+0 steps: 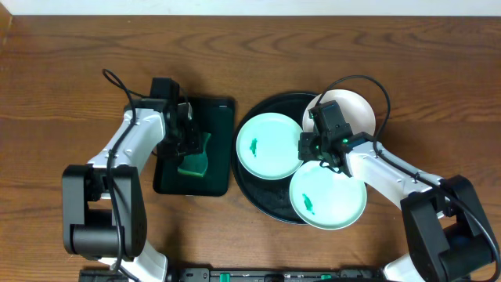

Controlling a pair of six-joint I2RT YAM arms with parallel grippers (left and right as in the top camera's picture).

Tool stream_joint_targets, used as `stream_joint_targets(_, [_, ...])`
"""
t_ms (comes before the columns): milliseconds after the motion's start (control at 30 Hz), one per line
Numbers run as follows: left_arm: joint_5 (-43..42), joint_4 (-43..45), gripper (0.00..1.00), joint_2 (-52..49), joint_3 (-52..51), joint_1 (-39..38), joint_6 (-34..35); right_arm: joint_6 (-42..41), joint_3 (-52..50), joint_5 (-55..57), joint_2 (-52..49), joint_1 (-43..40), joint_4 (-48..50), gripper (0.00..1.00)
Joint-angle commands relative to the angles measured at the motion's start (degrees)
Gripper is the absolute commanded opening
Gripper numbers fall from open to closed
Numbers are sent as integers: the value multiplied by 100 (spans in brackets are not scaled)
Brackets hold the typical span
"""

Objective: Clean dirty plates on tray and stack at the side
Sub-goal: 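Lower the left gripper onto the green sponge in the black tray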

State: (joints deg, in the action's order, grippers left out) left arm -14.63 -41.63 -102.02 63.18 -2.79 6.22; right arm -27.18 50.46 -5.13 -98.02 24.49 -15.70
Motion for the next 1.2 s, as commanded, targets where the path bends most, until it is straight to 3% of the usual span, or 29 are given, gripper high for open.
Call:
stream_joint_targets(0, [74, 138, 50, -74, -197, -20, 35, -46, -44, 59, -55, 37, 11, 2])
stream_joint_targets(133, [74, 317, 50, -74, -341, -20, 35, -46, -44, 59, -55, 37, 11, 1])
stream_joint_targets(267, [74, 339, 43, -74, -363, -20, 35, -46, -44, 59, -55, 37, 11, 2])
stream_joint_targets(800, [74, 485, 44, -74, -595, -20, 57, -46, -44, 59, -55, 37, 11, 2])
stream_joint_targets(1100, [74, 640, 37, -74, -750, -20, 144, -46, -44, 59, -55, 37, 11, 2])
stream_joint_targets(1167, [74, 640, 27, -72, -745, -20, 144, -46, -44, 59, -55, 37, 11, 2])
